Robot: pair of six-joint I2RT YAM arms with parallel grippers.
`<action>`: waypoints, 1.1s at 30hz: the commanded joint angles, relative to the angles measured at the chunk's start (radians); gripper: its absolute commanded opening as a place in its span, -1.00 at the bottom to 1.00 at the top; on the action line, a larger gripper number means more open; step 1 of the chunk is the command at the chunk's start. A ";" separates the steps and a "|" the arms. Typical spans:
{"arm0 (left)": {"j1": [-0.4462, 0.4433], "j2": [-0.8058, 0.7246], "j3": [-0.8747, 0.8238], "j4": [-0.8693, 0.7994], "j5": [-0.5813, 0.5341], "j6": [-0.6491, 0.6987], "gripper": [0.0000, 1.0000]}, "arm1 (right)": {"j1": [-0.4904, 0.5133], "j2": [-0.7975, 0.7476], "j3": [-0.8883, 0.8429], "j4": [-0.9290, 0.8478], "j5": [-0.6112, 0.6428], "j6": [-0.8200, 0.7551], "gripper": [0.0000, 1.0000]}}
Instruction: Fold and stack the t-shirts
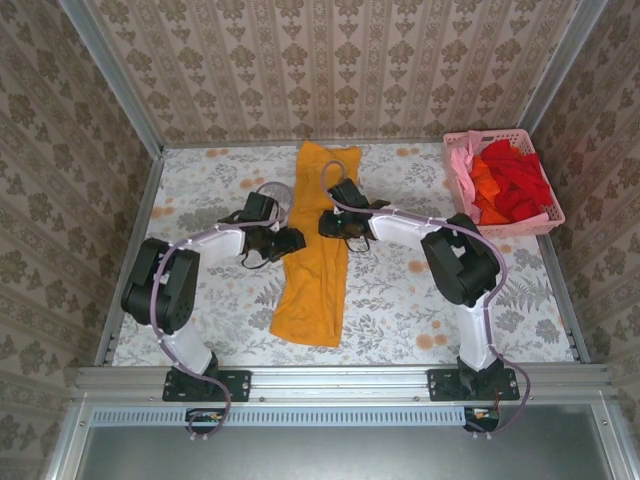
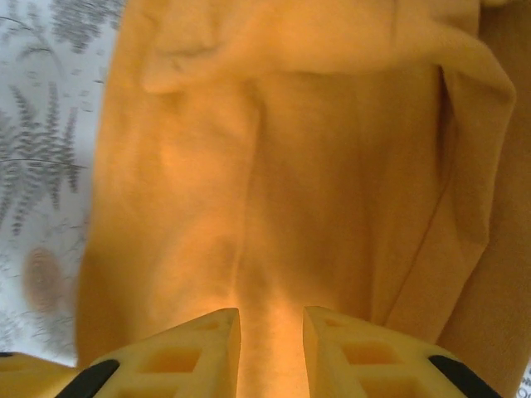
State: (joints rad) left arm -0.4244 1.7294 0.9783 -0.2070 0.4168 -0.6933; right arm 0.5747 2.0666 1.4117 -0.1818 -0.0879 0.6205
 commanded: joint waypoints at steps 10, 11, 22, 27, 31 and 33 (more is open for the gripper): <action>0.026 0.167 0.139 0.026 0.024 -0.004 -0.13 | -0.100 0.208 0.180 -0.073 0.010 0.017 -0.43; 0.028 0.175 0.153 0.022 0.025 -0.001 -0.13 | -0.105 0.218 0.200 -0.086 0.007 0.012 -0.42; 0.051 -0.006 0.118 0.036 -0.045 0.089 0.35 | -0.083 -0.038 0.032 0.050 0.016 -0.215 0.20; 0.105 -0.158 0.088 -0.051 -0.076 0.194 0.90 | 0.001 -0.249 -0.195 0.143 0.084 -0.457 0.52; 0.184 -0.259 0.082 -0.151 0.030 0.244 0.99 | 0.079 -0.387 -0.362 0.198 0.060 -0.666 0.64; 0.216 -0.312 0.089 -0.213 0.053 0.296 0.99 | 0.132 -0.445 -0.428 0.202 0.050 -0.769 0.67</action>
State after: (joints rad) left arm -0.2390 1.4673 1.0756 -0.2939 0.4103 -0.4965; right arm 0.6682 1.6718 1.0534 -0.0147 -0.0364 0.0677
